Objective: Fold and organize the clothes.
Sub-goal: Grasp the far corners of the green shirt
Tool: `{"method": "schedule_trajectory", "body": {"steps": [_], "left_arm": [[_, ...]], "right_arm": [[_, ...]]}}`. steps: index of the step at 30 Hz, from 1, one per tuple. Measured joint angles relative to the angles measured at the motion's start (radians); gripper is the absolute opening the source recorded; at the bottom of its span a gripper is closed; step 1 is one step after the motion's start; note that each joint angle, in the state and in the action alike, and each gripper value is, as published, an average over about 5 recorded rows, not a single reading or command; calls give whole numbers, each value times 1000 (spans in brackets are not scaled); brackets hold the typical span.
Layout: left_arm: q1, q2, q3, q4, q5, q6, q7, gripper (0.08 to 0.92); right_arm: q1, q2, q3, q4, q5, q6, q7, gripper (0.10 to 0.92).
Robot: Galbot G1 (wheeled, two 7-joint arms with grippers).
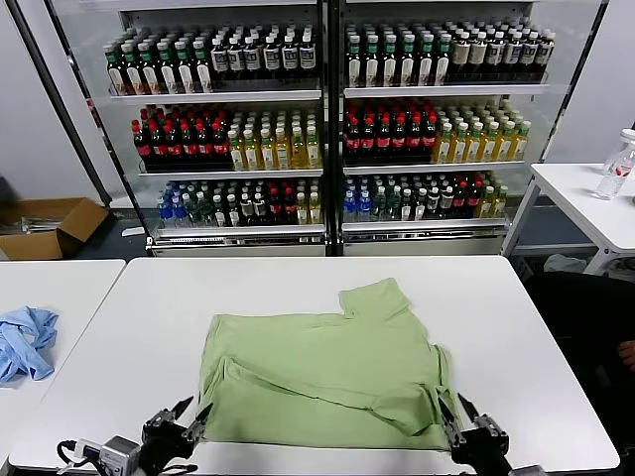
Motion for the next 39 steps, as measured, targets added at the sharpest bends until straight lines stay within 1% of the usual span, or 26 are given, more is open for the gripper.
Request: {"method": "schedule_trajectory", "body": {"steps": [4,10,13,21,27,32,39], "left_arm": [[-61,1,12,25,-7,-4,8,590],[-219,3,75,134,-21,-15,24,760],[-310,4,115,197,-31,-14,32,811],[-555,-14,224,397,-82,-11,57,823],[-708,-23,272,556,-120,-7,75,823],[-787,-16,292,655,-138,-3,91,823],[-837,-21,309,746,-144,-2,120,823]], "right_arm": [[113,1,-8,-43,38,-31,0,633],[346,7,-66,-181,83,-77,0,784],[464,15,-107,-265,96,-93,-2,817],[747,50,-221,-497,112,-107,-11,823],[919,96,-296,-682,110,-110,-15,822],[1032,143,-335,-828,103,-107,-19,823],[1139,209,-371,-1001,88,-86,-27,823]]}}
